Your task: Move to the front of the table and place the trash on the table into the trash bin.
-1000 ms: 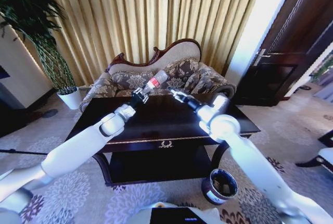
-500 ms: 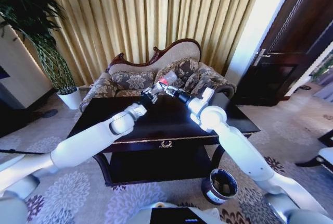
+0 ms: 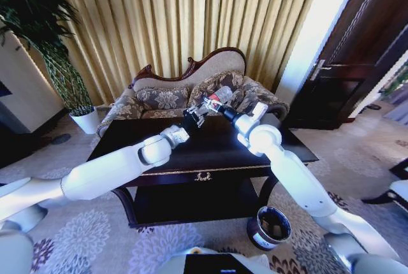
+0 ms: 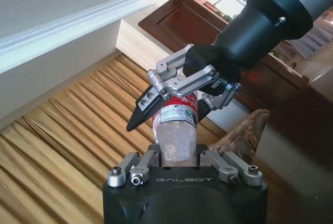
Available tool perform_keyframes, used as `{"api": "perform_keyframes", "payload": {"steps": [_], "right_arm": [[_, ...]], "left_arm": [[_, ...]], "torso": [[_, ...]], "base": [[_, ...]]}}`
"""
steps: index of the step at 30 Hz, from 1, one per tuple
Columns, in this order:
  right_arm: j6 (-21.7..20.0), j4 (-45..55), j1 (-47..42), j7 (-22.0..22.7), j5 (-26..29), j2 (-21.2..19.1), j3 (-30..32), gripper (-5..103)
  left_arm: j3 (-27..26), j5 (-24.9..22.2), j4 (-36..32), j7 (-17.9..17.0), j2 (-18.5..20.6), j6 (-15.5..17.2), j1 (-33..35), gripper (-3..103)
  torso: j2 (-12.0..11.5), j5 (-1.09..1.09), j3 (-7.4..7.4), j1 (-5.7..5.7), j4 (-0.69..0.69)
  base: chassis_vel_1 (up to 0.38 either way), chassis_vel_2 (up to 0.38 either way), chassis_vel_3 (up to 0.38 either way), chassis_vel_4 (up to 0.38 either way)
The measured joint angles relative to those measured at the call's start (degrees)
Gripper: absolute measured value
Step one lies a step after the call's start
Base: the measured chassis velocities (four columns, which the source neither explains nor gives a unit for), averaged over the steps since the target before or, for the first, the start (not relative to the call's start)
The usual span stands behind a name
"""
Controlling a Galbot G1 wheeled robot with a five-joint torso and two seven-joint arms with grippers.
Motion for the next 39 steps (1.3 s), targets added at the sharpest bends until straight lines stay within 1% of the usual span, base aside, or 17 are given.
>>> {"api": "perform_keyframes", "payload": {"steps": [5,7,8,10,12,16,20,23,25,26,28,30,31,35,37,38,39], "right_arm": [[0.0,0.7,-0.4,0.0,0.0,-0.1,0.8,71],[0.0,0.8,-0.4,0.0,0.0,-0.1,0.9,71],[0.0,1.0,-0.5,0.0,-0.1,-0.2,1.0,60],[0.0,1.5,-0.8,0.0,-0.1,-0.6,1.1,53],[0.0,1.7,-0.8,0.0,-0.1,-0.8,1.1,53],[0.0,1.9,-1.0,0.0,-0.5,-1.0,1.3,43],[0.0,1.9,-1.9,0.0,-3.0,-1.0,1.9,34],[0.2,1.7,-2.7,0.0,-4.1,-1.3,2.4,28],[0.4,1.2,-3.5,-0.1,-5.8,-1.6,2.8,25],[0.4,1.2,-3.5,-0.1,-5.8,-1.6,2.8,25],[0.7,0.5,-4.7,-0.1,-8.1,-2.1,3.9,25],[0.8,0.3,-5.8,-0.1,-9.1,-2.5,5.0,25],[0.8,0.4,-7.6,0.0,-10.9,-3.0,6.7,25],[1.2,1.2,-10.7,0.2,-15.3,-4.1,9.6,25],[1.6,3.0,-13.8,1.0,-18.7,-5.8,12.1,25],[1.6,3.0,-13.8,1.0,-18.7,-5.8,12.1,25],[2.0,4.4,-15.5,2.0,-20.2,-7.2,13.0,25]], "left_arm": [[-0.3,0.0,-0.8,0.0,0.3,0.4,0.7,28],[-0.3,0.0,-0.9,0.0,0.3,0.4,0.9,28],[-0.5,0.0,-1.1,-0.1,0.4,0.5,1.4,28],[-0.8,-0.1,-1.7,-0.1,0.6,0.6,2.3,28],[-1.0,-0.1,-1.9,-0.1,0.6,0.7,2.5,26],[-1.7,-0.1,-2.3,0.8,1.0,0.4,3.7,34],[-2.2,-0.2,-3.1,3.4,1.9,-1.6,5.8,57],[-2.5,-0.5,-4.0,4.2,2.2,-2.4,6.7,62],[-2.9,-1.1,-4.9,4.4,2.6,-2.9,7.3,72],[-2.9,-1.1,-4.9,4.4,2.6,-2.9,7.3,72],[-3.9,-2.4,-6.5,3.9,3.4,-3.0,7.9,84],[-5.0,-3.3,-7.4,3.1,4.2,-2.9,8.4,88],[-7.1,-5.2,-8.7,1.9,5.6,-2.7,9.4,93],[-13.3,-8.8,-11.2,0.0,8.9,-1.4,12.8,99],[-23.7,-9.5,-13.8,-0.1,13.3,-1.2,19.3,100],[-23.7,-9.5,-13.8,-0.1,13.3,-1.2,19.3,100],[-30.9,-9.7,-15.4,0.2,15.4,-1.2,24.2,100]], "torso": [[0.0,0.01,0.0,0.0,0.0],[0.0,0.0,0.0,0.0,0.0],[0.0,0.0,0.0,0.0,0.0],[0.0,0.0,0.0,0.0,0.0],[0.0,0.0,0.0,0.0,0.0],[0.0,0.0,0.0,0.0,0.0],[0.0,-0.01,0.0,0.0,0.0],[0.0,0.0,0.0,0.0,0.0],[0.0,0.0,0.0,0.0,0.0],[0.0,0.0,0.0,0.0,0.0],[0.0,0.01,0.0,0.0,-0.01],[0.0,0.0,0.0,0.0,-0.01],[0.0,0.0,0.0,0.0,-0.01],[0.0,-0.01,0.0,0.0,-0.01],[0.0,0.01,0.0,0.0,-0.02],[0.0,0.01,0.0,0.0,-0.02],[0.0,0.0,0.0,0.0,-0.01]], "base": [[0.0,0.0,0.0,0.0],[0.0,0.0,0.0,0.0],[0.0,0.0,0.0,0.0],[0.0,0.0,0.0,0.0],[0.0,0.0,0.0,0.0],[0.0,0.0,0.0,0.0],[0.0,0.0,0.0,0.0],[0.0,0.0,0.0,0.0],[0.0,0.0,0.0,0.0],[0.0,0.0,0.0,0.0],[0.0,0.0,0.0,0.0],[0.0,0.0,0.0,0.0],[0.0,0.0,0.0,0.0],[0.0,0.0,0.0,0.0],[0.0,0.0,0.0,0.0],[0.0,0.0,0.0,0.0],[0.0,0.0,0.0,0.0]]}}
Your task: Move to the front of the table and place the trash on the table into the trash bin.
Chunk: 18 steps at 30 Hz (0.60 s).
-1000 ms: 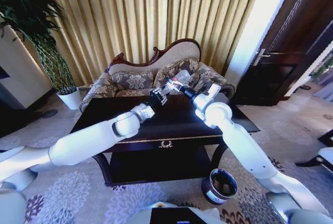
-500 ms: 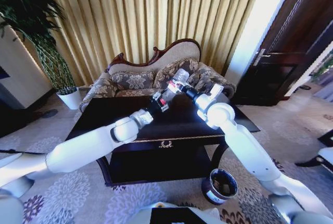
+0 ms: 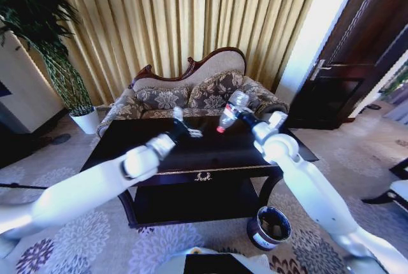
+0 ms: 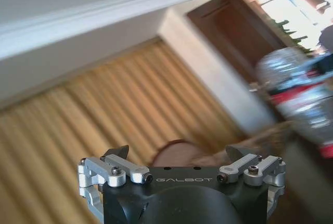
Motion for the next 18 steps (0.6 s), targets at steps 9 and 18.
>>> {"api": "perform_keyframes", "payload": {"steps": [9,18], "right_arm": [[0.4,8.3,-13.1,4.8,-6.4,-7.9,8.0,25],[0.3,14.7,-26.3,7.6,-6.6,-8.2,19.2,25]], "left_arm": [[-29.3,-9.6,-6.2,-13.9,2.5,1.3,26.6,100],[-50.7,-21.4,-7.8,-17.3,-3.8,8.0,43.0,100]], "torso": [[0.0,0.0,-0.01,-0.01,-0.02],[0.0,-0.03,-0.01,-0.01,0.02]], "base": [[0.0,0.0,0.0,0.0],[0.0,0.0,0.0,0.0]]}}
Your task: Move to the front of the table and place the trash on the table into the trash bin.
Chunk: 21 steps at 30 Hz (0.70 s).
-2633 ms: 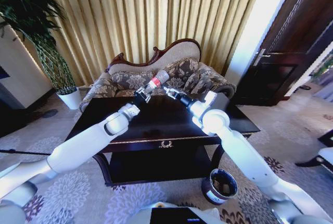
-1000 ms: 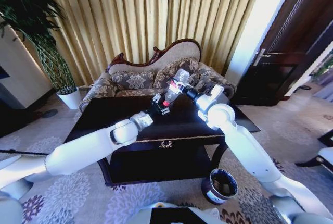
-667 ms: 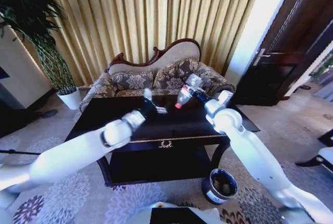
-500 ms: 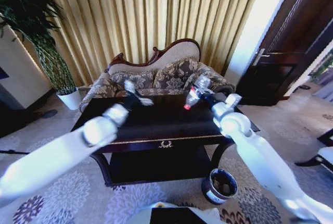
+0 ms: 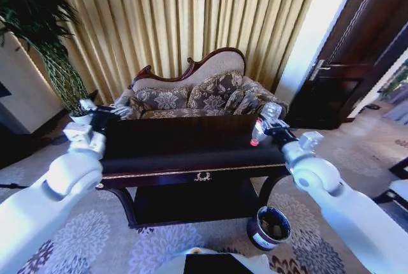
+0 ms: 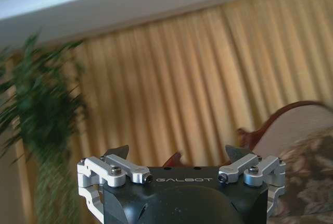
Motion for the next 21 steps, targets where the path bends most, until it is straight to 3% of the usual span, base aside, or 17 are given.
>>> {"api": "perform_keyframes", "payload": {"steps": [2,3,4,9,13,21], "right_arm": [[0.0,1.9,-3.7,-0.1,-0.1,0.3,3.4,25],[0.0,5.0,-9.4,-0.2,-1.6,1.9,7.3,25],[0.0,6.0,-11.5,-0.3,-3.4,3.2,8.1,25],[0.0,7.8,-15.3,-0.4,-7.9,5.8,8.6,25],[-0.1,10.0,-18.4,-0.4,-12.4,7.2,8.6,25],[-0.1,12.1,-21.4,-0.4,-12.5,8.1,11.9,25]], "left_arm": [[-5.6,-1.2,-0.1,0.5,-2.4,1.2,4.6,100],[-14.8,-4.5,-1.6,2.5,-7.4,4.1,12.4,100],[-17.7,-6.5,-2.9,3.2,-9.3,5.2,15.1,100],[-21.5,-8.8,-6.7,5.5,-13.2,7.5,19.6,100],[-22.1,-5.1,-10.5,9.7,-19.3,7.9,23.7,100],[-24.0,-1.9,-11.3,12.2,-22.0,6.5,27.0,100]], "torso": [[0.0,0.01,0.0,0.0,-0.02],[0.0,0.02,0.0,0.0,-0.01],[0.0,0.02,0.0,0.0,0.0],[0.0,0.04,0.0,-0.01,-0.02],[0.0,0.04,0.01,0.0,-0.01],[0.0,0.03,0.01,0.01,-0.01]], "base": [[0.0,0.0,0.0,0.0],[0.0,0.0,0.0,0.0],[0.0,0.0,0.0,0.0],[0.0,0.0,0.0,0.0],[0.0,0.0,0.0,0.0],[0.0,0.0,0.0,0.0]]}}
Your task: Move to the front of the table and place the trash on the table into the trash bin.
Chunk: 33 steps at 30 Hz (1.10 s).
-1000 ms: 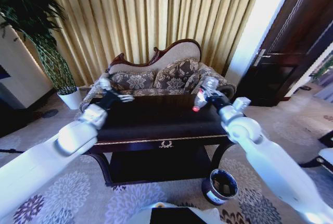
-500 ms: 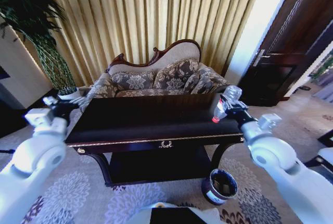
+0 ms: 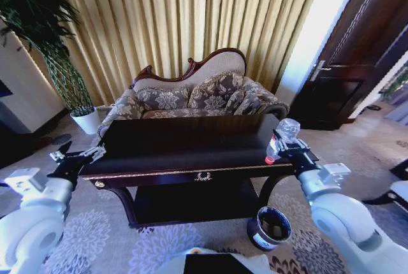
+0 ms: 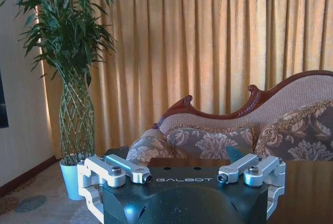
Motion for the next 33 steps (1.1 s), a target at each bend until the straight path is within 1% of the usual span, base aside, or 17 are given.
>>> {"api": "perform_keyframes", "payload": {"steps": [7,14,19,23,25,26,27,29,30,33], "right_arm": [[0.1,0.3,-1.3,-0.1,-0.4,3.1,0.3,25],[0.6,0.2,-1.5,-0.2,-0.8,4.2,-0.4,25],[0.7,-1.4,-0.1,-0.2,-2.4,4.7,-2.8,25],[0.9,-4.9,1.3,-0.1,-3.8,5.2,-5.2,25],[0.9,-10.0,2.7,0.0,-4.0,5.6,-7.1,25],[0.9,-10.0,2.7,0.0,-4.0,5.6,-7.1,25],[0.7,-13.0,3.7,0.0,-4.0,5.8,-8.1,25],[0.4,-19.4,6.1,-0.1,-4.4,6.4,-10.2,25],[0.4,-19.4,6.1,-0.1,-4.4,6.4,-10.2,25],[1.1,-31.4,10.8,-1.8,-6.1,7.7,-12.8,25]], "left_arm": [[0.2,1.4,0.0,0.2,1.1,-0.4,-0.1,100],[0.8,3.1,-0.4,0.4,1.5,-0.5,-0.3,100],[1.9,4.6,-0.3,0.4,1.2,-1.0,-0.6,100],[2.5,5.2,0.0,0.5,0.5,-1.4,-0.6,100],[2.5,5.6,-0.1,0.6,0.2,-1.5,-0.7,100],[2.5,5.6,-0.1,0.6,0.2,-1.5,-0.7,100],[2.4,5.7,-0.1,0.6,0.1,-1.6,-0.8,100],[2.1,5.8,-0.1,0.7,-0.2,-1.6,-0.8,100],[2.1,5.8,-0.1,0.7,-0.2,-1.6,-0.8,100],[1.4,6.1,-0.1,0.8,-0.3,-2.1,-0.4,100]], "torso": [[0.0,0.01,0.01,0.01,-0.01],[0.0,-0.01,0.0,-0.02,0.0],[0.0,0.0,-0.01,-0.02,0.0],[0.0,-0.01,-0.02,-0.04,0.0],[0.0,0.0,0.01,-0.02,0.0],[0.0,0.0,0.01,-0.02,0.0],[0.0,-0.01,0.01,0.01,0.01],[0.0,0.02,0.02,0.03,0.0],[0.0,0.02,0.02,0.03,0.0],[0.0,0.01,0.02,0.02,0.01]], "base": [[0.095,-0.089,-0.087,0.098],[0.143,-0.152,-0.135,0.15],[0.129,-0.132,-0.121,0.126],[0.036,-0.028,-0.04,0.024],[0.0,0.0,0.0,0.0],[0.0,0.0,0.0,0.0],[0.0,0.0,0.0,0.0],[0.0,0.0,0.0,0.0],[0.0,0.0,0.0,0.0],[0.0,0.0,0.0,0.0]]}}
